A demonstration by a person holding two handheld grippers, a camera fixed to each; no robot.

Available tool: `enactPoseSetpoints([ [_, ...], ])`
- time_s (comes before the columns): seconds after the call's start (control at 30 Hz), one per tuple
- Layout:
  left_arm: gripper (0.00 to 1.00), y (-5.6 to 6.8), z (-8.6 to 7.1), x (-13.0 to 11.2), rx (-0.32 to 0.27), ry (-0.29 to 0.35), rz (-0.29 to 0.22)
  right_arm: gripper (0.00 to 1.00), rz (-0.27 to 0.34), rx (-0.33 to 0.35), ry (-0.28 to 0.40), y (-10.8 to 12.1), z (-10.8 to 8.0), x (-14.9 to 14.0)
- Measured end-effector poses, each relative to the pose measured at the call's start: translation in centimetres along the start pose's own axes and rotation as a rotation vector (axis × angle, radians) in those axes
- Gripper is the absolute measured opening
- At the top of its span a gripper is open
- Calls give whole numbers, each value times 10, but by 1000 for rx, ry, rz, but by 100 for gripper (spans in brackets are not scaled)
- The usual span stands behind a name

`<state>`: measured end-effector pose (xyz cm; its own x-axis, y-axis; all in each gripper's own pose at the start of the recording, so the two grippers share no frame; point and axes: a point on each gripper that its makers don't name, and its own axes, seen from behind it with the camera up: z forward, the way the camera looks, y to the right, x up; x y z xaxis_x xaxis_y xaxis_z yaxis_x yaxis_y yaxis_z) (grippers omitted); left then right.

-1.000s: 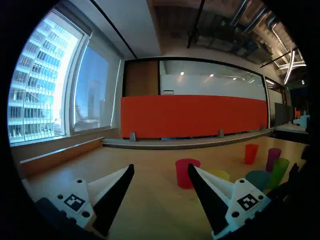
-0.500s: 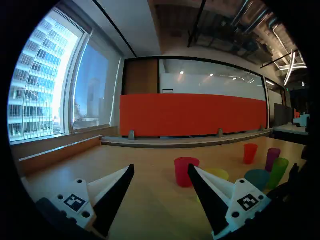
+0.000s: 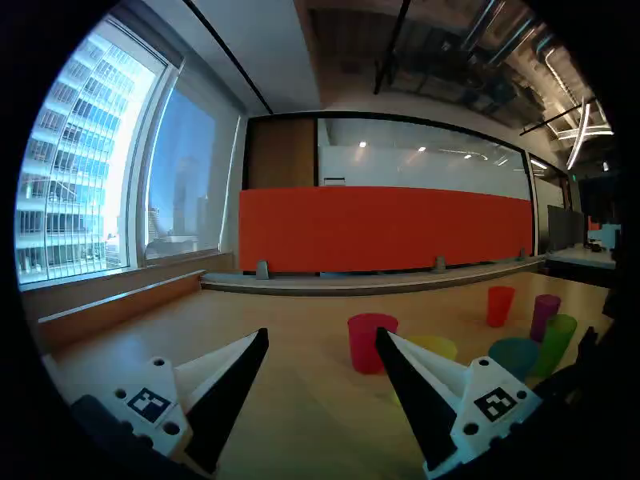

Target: Pour water

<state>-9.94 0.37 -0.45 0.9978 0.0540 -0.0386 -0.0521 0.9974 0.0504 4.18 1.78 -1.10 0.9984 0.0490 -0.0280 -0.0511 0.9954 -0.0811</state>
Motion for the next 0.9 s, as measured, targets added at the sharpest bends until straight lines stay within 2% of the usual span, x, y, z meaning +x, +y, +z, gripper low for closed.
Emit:
enactPoseSetpoints([
  [0.17, 100, 0, 0, 0, 0, 0, 1, 99, -7, 10, 34, -1, 0, 5],
  [0.47, 100, 0, 0, 0, 0, 0, 1, 99, -17, 52, 62, -20, 2, 3],
  [0.67, 100, 0, 0, 0, 0, 0, 1, 99, -27, 65, 66, -30, 4, -10],
  [0.9, 100, 1, 0, 0, 0, 0, 1, 99, -35, 71, 73, -31, 4, -29],
])
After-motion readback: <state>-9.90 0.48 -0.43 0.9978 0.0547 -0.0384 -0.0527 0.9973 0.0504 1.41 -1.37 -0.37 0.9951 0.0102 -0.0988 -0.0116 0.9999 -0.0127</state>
